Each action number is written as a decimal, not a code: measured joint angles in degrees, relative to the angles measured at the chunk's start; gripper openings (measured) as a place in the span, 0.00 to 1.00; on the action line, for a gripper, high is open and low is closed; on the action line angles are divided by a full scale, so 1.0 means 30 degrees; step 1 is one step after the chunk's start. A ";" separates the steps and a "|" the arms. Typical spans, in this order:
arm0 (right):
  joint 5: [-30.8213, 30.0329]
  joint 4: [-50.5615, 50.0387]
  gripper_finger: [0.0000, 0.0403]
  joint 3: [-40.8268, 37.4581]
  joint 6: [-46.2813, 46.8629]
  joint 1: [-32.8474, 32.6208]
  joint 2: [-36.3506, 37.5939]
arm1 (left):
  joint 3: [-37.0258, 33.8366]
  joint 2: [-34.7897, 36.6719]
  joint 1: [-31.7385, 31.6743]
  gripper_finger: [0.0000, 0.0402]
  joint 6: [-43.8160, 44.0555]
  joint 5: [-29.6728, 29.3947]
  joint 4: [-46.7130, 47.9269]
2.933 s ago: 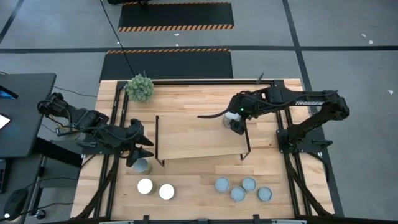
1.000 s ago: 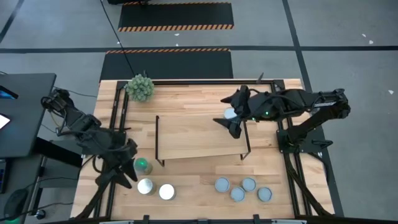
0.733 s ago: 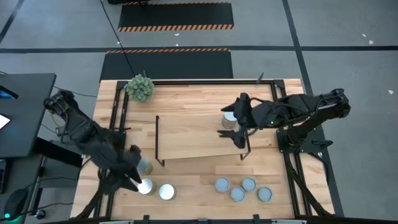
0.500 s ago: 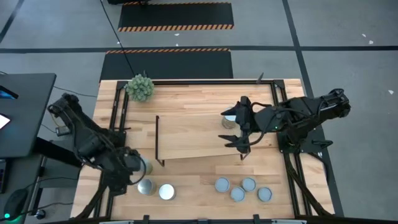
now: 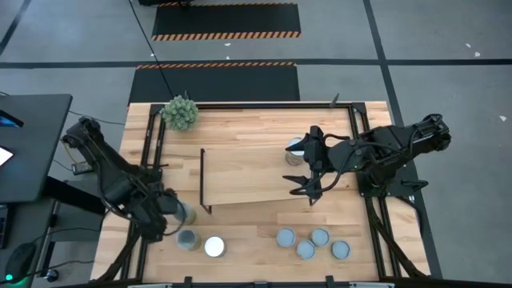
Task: Pick and place cans onto a shelf
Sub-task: Put the canned oranges on the shelf
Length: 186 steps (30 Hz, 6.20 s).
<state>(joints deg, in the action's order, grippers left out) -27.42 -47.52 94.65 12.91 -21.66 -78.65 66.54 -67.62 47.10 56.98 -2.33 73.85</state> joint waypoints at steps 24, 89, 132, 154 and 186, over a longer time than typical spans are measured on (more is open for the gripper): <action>0.0055 -0.0067 0.93 0.0000 0.1006 0.0767 0.0000 | -0.6453 0.2940 0.1512 0.93 0.1348 -0.0650 -0.4205; 0.0164 0.0400 0.93 -0.0007 0.1151 0.0804 0.0007 | -0.7816 -0.0124 0.0929 0.78 0.4287 -0.5728 -0.7205; 0.0160 0.2015 0.93 -0.0007 -0.0181 0.1518 0.0000 | 0.9471 -0.0604 -0.5925 0.78 -0.6418 -0.4930 -0.8329; -0.1049 -0.1548 0.93 -0.0007 0.2882 0.0417 0.1366 | 1.1855 -0.7118 -1.2217 0.78 -1.1620 0.0823 -0.7348; -0.2671 -0.4657 0.93 -0.0007 0.5318 -0.0752 0.3096 | 1.1848 -1.1619 -1.3074 0.78 -1.4378 -0.0824 -1.0379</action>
<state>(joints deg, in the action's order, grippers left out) -35.43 -61.49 94.63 28.86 -23.91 -69.36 102.08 -102.48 7.88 13.84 -4.80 42.71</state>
